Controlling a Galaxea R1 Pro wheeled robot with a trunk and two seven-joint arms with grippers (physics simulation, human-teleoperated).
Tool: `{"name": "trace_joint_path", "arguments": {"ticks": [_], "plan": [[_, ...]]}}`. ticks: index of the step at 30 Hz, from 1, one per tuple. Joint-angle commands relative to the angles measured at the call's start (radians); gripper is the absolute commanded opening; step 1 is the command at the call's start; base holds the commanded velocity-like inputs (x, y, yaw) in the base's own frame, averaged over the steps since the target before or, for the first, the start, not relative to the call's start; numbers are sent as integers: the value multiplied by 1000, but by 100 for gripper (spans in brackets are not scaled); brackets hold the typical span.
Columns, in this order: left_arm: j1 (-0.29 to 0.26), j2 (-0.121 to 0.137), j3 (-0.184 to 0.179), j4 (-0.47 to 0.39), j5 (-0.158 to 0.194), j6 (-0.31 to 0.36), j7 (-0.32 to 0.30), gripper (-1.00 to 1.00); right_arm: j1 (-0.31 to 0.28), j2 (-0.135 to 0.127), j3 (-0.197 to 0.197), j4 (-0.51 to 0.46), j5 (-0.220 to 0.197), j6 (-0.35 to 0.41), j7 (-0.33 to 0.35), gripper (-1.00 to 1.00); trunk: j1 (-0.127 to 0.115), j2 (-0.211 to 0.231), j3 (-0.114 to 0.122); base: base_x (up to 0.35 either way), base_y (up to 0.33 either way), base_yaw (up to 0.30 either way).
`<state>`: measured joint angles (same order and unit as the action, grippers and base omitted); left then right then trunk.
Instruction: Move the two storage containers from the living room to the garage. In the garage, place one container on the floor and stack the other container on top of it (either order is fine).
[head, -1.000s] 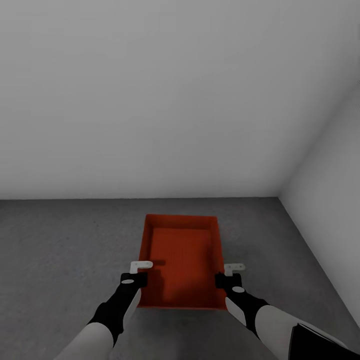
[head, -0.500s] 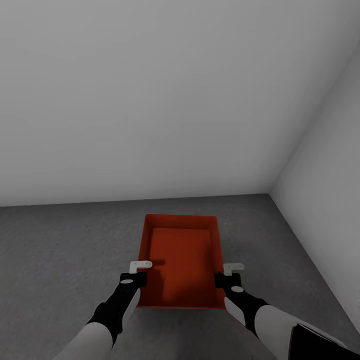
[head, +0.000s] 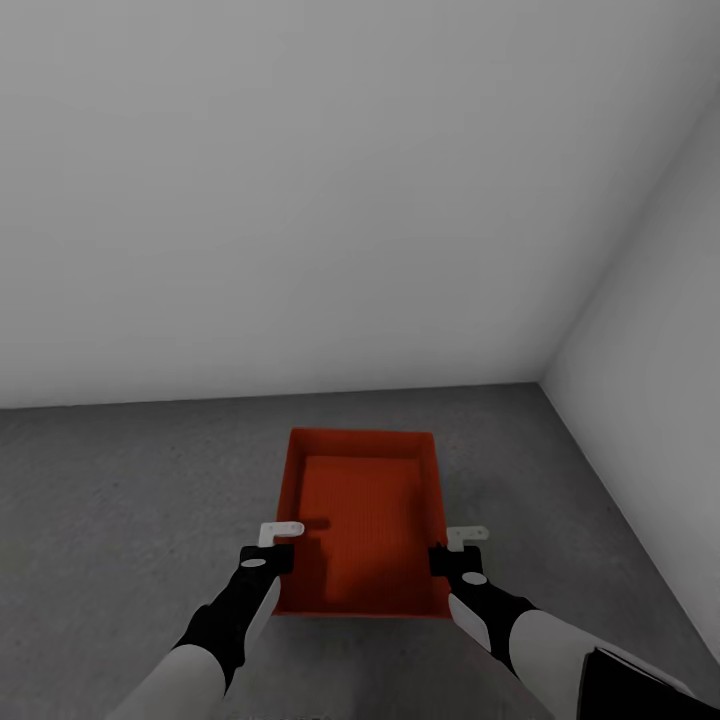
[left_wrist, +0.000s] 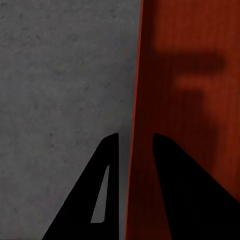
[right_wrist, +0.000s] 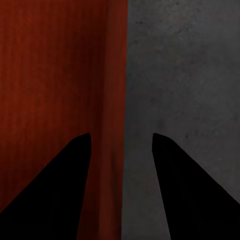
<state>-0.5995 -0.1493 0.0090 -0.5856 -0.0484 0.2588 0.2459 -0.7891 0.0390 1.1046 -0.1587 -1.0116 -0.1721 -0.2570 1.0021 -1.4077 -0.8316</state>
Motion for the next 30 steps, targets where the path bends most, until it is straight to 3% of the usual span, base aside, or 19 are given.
{"name": "trace_joint_path", "arguments": {"ticks": [1, 15, 30], "plan": [[0, 1, 11, -1, -19, 11, 19, -100, -1, -36, -17, 51, 7, -8, -19, -100, 0, 0, -2, 0, 0, 0], [0, 1, 11, -1, -19, 11, 19, -100, -1, -36, -18, 51, 7, -5, -19, -100, 0, 0, -25, 0, 0, 0], [0, 1, 11, -1, -19, 11, 19, -100, -1, -36, -17, 51, 8, -5, -19, -100, 0, 0, -33, 0, 0, 0]]}}
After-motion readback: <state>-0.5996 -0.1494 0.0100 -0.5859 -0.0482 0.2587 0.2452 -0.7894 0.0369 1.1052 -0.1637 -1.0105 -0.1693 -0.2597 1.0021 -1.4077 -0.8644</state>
